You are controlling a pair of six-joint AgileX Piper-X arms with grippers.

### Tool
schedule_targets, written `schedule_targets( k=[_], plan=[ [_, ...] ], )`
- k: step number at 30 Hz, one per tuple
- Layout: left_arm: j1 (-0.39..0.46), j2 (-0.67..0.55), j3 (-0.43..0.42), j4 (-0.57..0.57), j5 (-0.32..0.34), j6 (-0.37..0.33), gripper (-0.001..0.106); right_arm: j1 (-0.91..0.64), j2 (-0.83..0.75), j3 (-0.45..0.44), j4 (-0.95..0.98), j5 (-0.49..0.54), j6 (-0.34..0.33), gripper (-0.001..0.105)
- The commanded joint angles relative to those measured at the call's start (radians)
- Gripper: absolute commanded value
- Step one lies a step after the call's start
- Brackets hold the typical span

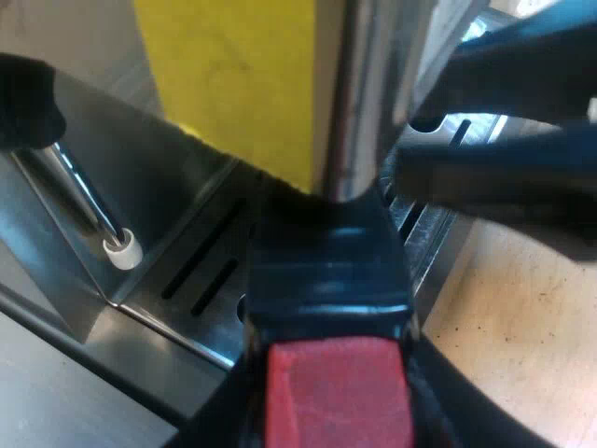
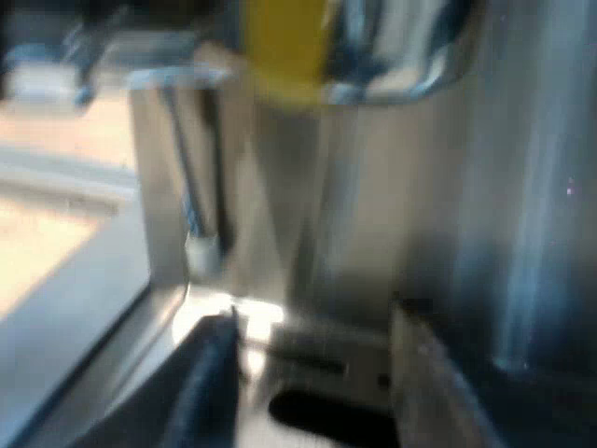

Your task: Put the handle in the coffee machine

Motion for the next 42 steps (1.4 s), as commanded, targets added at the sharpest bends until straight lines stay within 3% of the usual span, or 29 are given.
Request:
schedule_targets(
  k=[1,6,10,14,20,24,42],
  plan=[
    [-0.004,-0.027,-0.041,-0.058,0.205,0.028,0.000,-0.018,0.032,-0.011,-0.102,-0.009,-0.012,0.038],
    [-0.004,-0.027,-0.041,-0.058,0.205,0.028,0.000,-0.019,0.112,-0.044,-0.204,0.011,-0.054,0.037],
    [-0.004,-0.027,-0.041,-0.055,0.205,0.028,0.000,-0.019,0.166,-0.073,-0.304,0.112,-0.058,0.034],
    [-0.004,-0.027,-0.041,-0.055,0.205,0.028,0.000,-0.023,0.200,-0.121,-0.314,0.117,-0.102,0.034],
    [-0.004,-0.027,-0.041,-0.055,0.205,0.028,0.000,-0.033,0.217,-0.184,-0.314,0.124,-0.101,0.032],
    [-0.004,-0.027,-0.041,-0.055,0.205,0.028,0.000,-0.038,0.217,-0.192,-0.317,0.183,-0.101,0.032],
    [-0.004,-0.027,-0.041,-0.052,0.205,0.028,0.000,-0.039,0.217,-0.192,-0.419,0.174,-0.116,0.030]
  ],
)
